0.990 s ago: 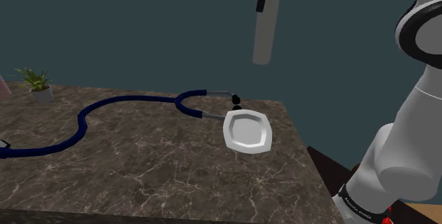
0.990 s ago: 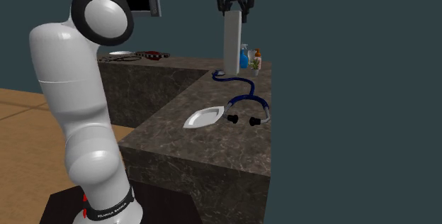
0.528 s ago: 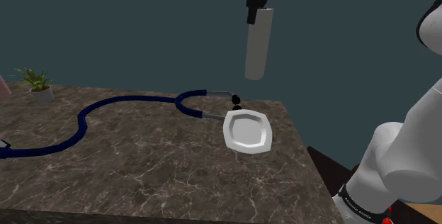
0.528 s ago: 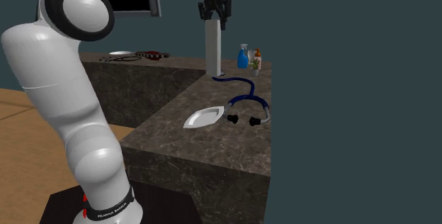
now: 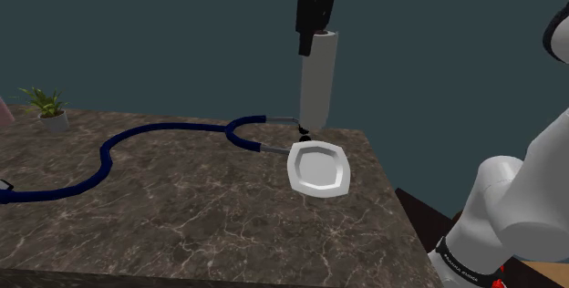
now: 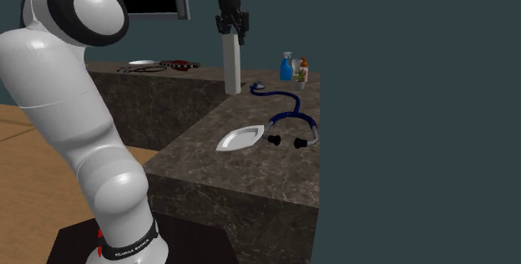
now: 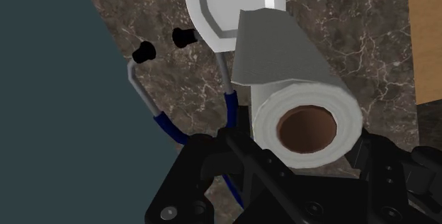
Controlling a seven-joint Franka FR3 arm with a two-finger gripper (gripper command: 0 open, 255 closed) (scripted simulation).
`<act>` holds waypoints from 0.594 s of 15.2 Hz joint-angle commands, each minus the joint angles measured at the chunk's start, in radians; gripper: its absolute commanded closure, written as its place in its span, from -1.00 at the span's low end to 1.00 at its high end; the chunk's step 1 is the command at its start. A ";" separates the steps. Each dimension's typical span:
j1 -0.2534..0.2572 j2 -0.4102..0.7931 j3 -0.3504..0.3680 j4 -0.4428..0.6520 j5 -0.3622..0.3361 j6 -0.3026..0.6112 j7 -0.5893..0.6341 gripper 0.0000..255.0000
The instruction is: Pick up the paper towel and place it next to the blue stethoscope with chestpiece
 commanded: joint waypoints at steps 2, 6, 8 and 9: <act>0.031 0.002 0.044 -0.035 0.002 0.033 0.079 1.00; 0.072 0.021 0.102 -0.056 0.001 0.069 0.178 1.00; 0.093 0.039 0.131 -0.059 -0.003 0.085 0.229 1.00; 0.104 0.049 0.146 -0.058 -0.006 0.093 0.254 1.00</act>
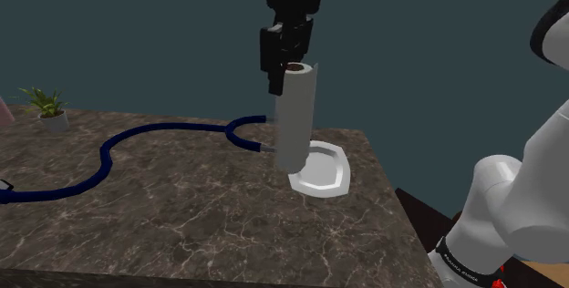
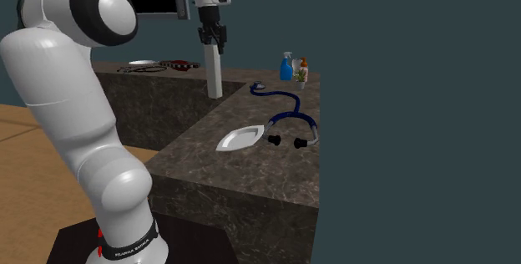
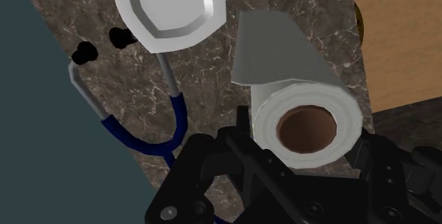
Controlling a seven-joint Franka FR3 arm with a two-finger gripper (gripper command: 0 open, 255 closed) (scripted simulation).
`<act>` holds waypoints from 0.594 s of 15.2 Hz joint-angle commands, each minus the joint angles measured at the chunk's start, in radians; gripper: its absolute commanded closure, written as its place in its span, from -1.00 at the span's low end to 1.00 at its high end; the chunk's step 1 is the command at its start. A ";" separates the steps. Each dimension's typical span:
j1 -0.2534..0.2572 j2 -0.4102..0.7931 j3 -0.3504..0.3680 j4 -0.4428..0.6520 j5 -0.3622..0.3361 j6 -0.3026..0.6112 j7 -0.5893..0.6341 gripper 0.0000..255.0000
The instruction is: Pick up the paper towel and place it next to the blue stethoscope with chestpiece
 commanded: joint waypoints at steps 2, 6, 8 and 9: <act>0.031 0.031 0.042 0.006 -0.010 0.019 0.074 1.00; 0.078 0.096 0.099 0.035 -0.035 0.044 0.177 1.00; 0.105 0.136 0.125 0.058 -0.053 0.052 0.229 1.00; 0.120 0.158 0.137 0.072 -0.064 0.056 0.255 1.00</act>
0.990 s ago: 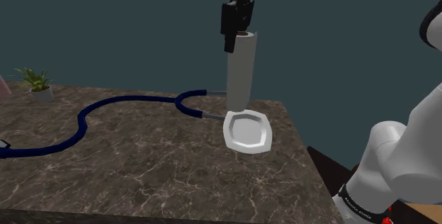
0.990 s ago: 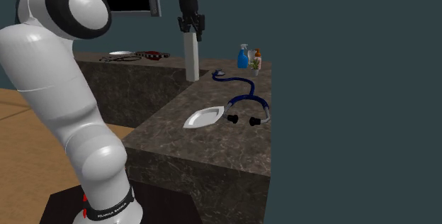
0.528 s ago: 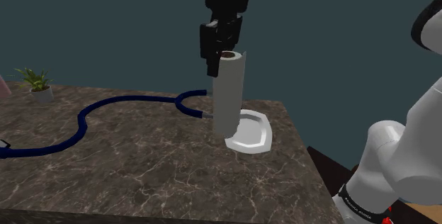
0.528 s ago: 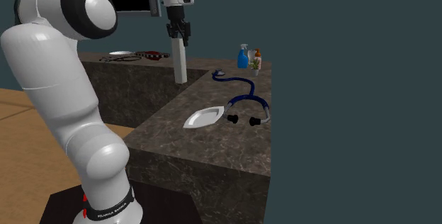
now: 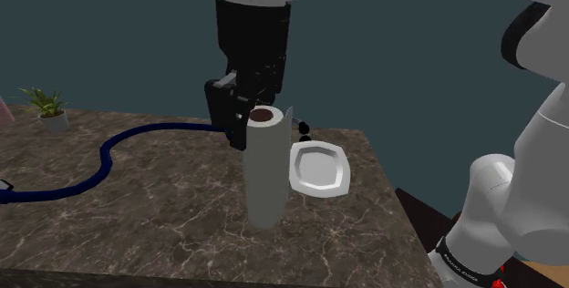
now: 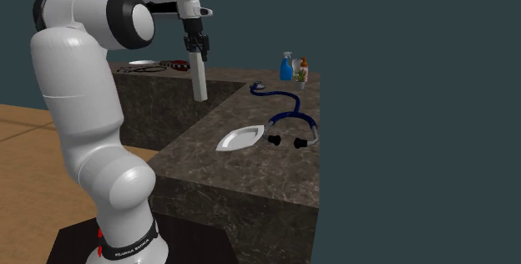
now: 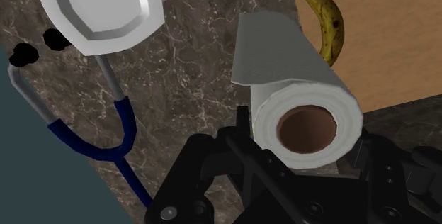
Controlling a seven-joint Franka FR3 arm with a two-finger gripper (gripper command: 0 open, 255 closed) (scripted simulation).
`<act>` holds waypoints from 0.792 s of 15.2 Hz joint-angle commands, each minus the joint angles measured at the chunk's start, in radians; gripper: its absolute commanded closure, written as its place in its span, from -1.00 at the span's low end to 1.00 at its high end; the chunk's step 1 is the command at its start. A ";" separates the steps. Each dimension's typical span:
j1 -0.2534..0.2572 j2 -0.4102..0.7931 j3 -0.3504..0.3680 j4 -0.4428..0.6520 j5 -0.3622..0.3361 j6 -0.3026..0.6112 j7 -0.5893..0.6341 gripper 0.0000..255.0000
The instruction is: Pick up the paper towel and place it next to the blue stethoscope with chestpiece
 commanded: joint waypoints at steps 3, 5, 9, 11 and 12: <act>0.026 0.036 0.022 -0.003 -0.017 0.032 0.051 1.00; 0.023 0.025 0.020 -0.043 -0.012 0.063 0.050 1.00; 0.018 0.007 0.017 -0.119 -0.003 0.122 0.048 1.00; 0.017 0.000 0.016 -0.154 0.000 0.151 0.048 1.00; 0.016 -0.003 0.015 -0.171 0.001 0.166 0.048 1.00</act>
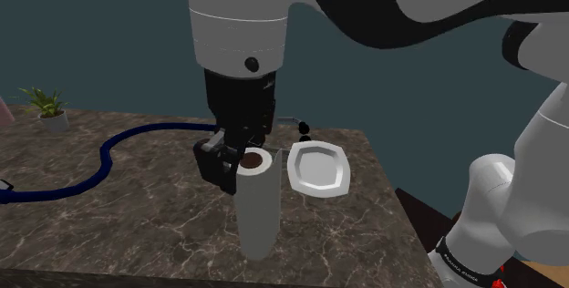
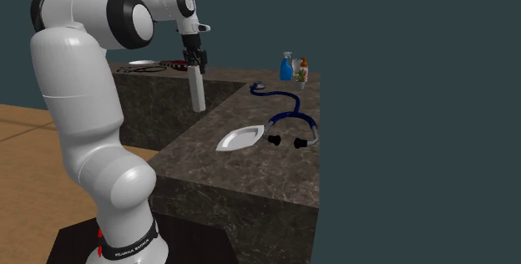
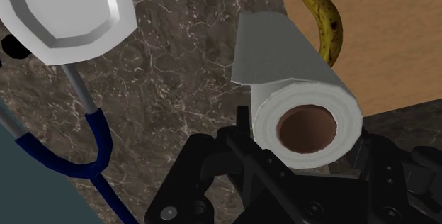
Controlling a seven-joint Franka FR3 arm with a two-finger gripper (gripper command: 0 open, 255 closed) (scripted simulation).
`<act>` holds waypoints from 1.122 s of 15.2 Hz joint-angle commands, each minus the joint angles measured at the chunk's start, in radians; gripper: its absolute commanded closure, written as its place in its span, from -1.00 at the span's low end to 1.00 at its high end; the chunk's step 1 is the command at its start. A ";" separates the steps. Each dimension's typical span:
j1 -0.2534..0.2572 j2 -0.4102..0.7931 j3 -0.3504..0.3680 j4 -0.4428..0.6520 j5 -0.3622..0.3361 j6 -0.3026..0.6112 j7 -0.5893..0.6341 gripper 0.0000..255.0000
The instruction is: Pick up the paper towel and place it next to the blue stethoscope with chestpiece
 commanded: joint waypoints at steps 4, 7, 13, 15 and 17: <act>-0.003 -0.012 -0.002 -0.079 0.005 0.070 0.001 1.00; -0.004 -0.016 -0.003 -0.124 0.006 0.111 0.002 1.00; -0.004 -0.018 -0.004 -0.174 0.006 0.159 0.005 1.00; -0.004 -0.018 -0.004 -0.174 0.006 0.159 0.005 1.00; -0.004 -0.018 -0.004 -0.174 0.006 0.159 0.005 1.00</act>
